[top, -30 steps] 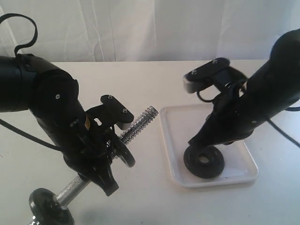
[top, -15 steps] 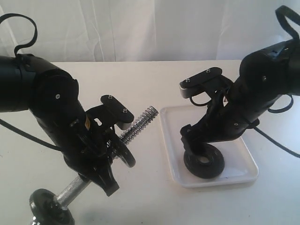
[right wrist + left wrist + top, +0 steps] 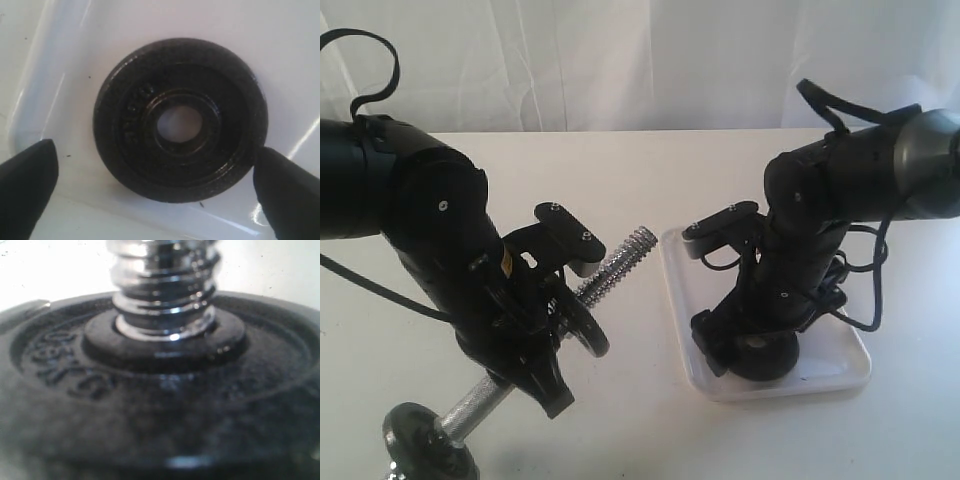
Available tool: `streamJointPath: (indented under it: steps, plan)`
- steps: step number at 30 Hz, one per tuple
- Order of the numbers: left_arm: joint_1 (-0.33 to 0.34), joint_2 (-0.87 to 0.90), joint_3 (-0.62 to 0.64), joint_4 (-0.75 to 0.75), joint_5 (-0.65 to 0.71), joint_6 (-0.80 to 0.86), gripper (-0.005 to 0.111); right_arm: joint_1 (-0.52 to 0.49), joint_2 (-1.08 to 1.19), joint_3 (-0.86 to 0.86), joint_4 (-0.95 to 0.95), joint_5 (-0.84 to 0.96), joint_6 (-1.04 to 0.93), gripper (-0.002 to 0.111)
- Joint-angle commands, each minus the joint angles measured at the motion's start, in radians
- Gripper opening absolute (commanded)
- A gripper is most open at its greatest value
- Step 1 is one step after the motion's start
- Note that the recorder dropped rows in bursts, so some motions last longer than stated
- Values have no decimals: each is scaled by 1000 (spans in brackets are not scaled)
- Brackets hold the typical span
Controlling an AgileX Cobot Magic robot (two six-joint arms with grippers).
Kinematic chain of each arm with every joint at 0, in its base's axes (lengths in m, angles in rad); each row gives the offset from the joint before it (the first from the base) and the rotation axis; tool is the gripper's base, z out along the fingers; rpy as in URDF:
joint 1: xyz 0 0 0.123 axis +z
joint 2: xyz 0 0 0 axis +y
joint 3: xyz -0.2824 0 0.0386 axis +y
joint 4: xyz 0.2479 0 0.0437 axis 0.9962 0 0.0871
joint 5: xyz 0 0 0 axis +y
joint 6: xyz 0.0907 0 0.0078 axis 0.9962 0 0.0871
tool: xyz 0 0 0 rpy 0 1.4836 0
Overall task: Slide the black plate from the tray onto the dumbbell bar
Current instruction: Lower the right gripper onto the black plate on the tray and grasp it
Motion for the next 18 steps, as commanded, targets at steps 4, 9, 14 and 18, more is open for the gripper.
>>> streamJointPath:
  steps: [4, 9, 14, 18]
  plan:
    - [-1, -51, -23, -10, 8, 0, 0, 1, 42, -8, -11, -4, -3, 105]
    - [-1, -51, -23, -10, 8, 0, 0, 1, 71, -8, -11, -26, -7, 105]
    - [-1, -51, -23, -10, 8, 0, 0, 1, 81, -8, -11, -101, -14, 105]
    - [-1, -51, -23, -10, 8, 0, 0, 1, 81, -8, -9, -93, -14, 105]
